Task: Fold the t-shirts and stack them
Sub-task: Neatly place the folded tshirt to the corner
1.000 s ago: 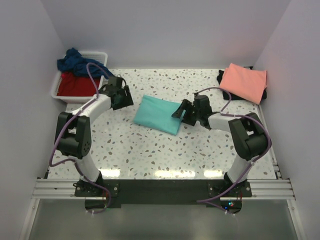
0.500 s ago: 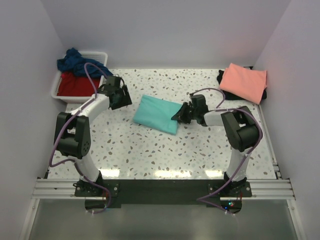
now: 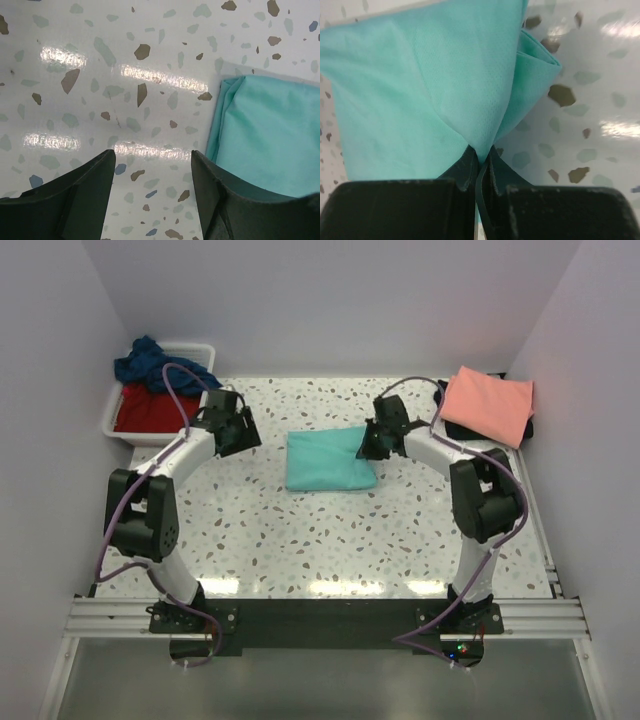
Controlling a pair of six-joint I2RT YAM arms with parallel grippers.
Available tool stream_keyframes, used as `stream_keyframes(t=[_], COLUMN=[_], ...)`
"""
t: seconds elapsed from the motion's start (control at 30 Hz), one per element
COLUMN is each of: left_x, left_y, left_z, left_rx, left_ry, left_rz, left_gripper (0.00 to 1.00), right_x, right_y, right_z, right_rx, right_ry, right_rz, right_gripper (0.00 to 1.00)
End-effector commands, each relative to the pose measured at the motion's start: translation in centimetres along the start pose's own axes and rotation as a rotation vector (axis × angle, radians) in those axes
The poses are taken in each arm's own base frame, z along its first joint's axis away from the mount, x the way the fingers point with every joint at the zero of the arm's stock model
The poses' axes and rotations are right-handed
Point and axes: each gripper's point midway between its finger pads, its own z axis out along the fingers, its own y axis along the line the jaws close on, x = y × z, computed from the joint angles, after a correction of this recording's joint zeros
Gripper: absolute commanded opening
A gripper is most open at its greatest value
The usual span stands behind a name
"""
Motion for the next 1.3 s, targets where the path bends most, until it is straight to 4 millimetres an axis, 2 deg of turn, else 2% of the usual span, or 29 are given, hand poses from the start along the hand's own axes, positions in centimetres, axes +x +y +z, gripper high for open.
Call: stream_keyframes(t=[0.0,0.07,0.1,0.13,0.17,0.23,0.27,0.3,0.33,0.37,0.43,0.5,0.53,0.57,0.63,0.73,1.03,1.17,1.27], left_x=[-2.0,-2.1,-2.1,-2.2,-2.1,-2.1,-2.1,-2.1,-2.1,-2.3,-2.2,-2.2,-2.2,-2.1,-2.0,-2.0,-1.7,-1.2,-0.9], left_y=[-0.8,-1.0,-1.1,-1.2,-1.2,-1.3,-1.2,-1.3,-1.3,-1.2,-1.3,-1.3,-1.3,-1.3,-1.2,-1.3,-1.8,-1.7,-1.6], left_z=[-1.7,-1.8,-1.8,-1.9,-1.9,-2.0,-2.1,-2.1,-2.2,-2.3,-2.3,-2.4,-2.5,-2.4,-2.2,-2.0,-1.4,-0.8,-0.5], left_rx=[0.045,0.054,0.055,0.059,0.062,0.065,0.064,0.064,0.065,0.063,0.063,0.065,0.064,0.064,0.062,0.060,0.079,0.077,0.074], left_ry=[-0.065,-0.065,-0.063,-0.064,-0.061,-0.059,-0.060,-0.058,-0.059,-0.062,-0.059,-0.060,-0.058,-0.055,-0.047,-0.040,-0.014,0.003,0.008], left_rz=[-0.002,-0.003,-0.005,-0.006,-0.008,-0.008,-0.009,-0.008,-0.008,-0.007,-0.005,-0.003,-0.001,-0.001,0.001,0.001,-0.004,-0.010,-0.018], left_gripper=[0.67,0.67,0.67,0.67,0.67,0.67,0.67,0.67,0.67,0.67,0.67,0.67,0.67,0.67,0.67,0.67,0.67,0.67,0.67], right_x=[-7.3,-9.1,-11.0,-12.1,-14.0,-15.6,-17.2,-17.7,-18.6,-20.0,-21.4,-22.9,-23.6,-24.4,-25.4,-26.9,-31.2,-31.6,-32.0], right_y=[-1.3,-2.3,-1.7,-2.0,-1.7,-2.9,-2.9,-3.5,-4.4,-4.3,-6.2,-6.8,-8.4,-8.6,-10.2,-11.6,-13.2,-14.2,-14.7], right_z=[-4.6,-5.5,-5.7,-5.9,-6.8,-6.7,-7.7,-7.5,-7.9,-8.7,-9.0,-10.0,-10.3,-11.0,-11.8,-13.4,-18.7,-19.3,-20.6], right_rx=[0.237,0.328,0.341,0.369,0.393,0.448,0.468,0.487,0.508,0.510,0.557,0.584,0.627,0.640,0.683,0.743,0.927,1.020,1.089], right_ry=[-0.153,-0.176,-0.207,-0.224,-0.260,-0.273,-0.310,-0.312,-0.324,-0.355,-0.371,-0.402,-0.410,-0.434,-0.454,-0.499,-0.671,-0.707,-0.746], right_rz=[-0.189,-0.238,-0.251,-0.257,-0.276,-0.281,-0.273,-0.268,-0.257,-0.245,-0.222,-0.211,-0.195,-0.186,-0.168,-0.158,-0.090,-0.061,-0.049], right_gripper=[0.00,0.00,0.00,0.00,0.00,0.00,0.00,0.00,0.00,0.00,0.00,0.00,0.00,0.00,0.00,0.00,0.00,0.00,0.00])
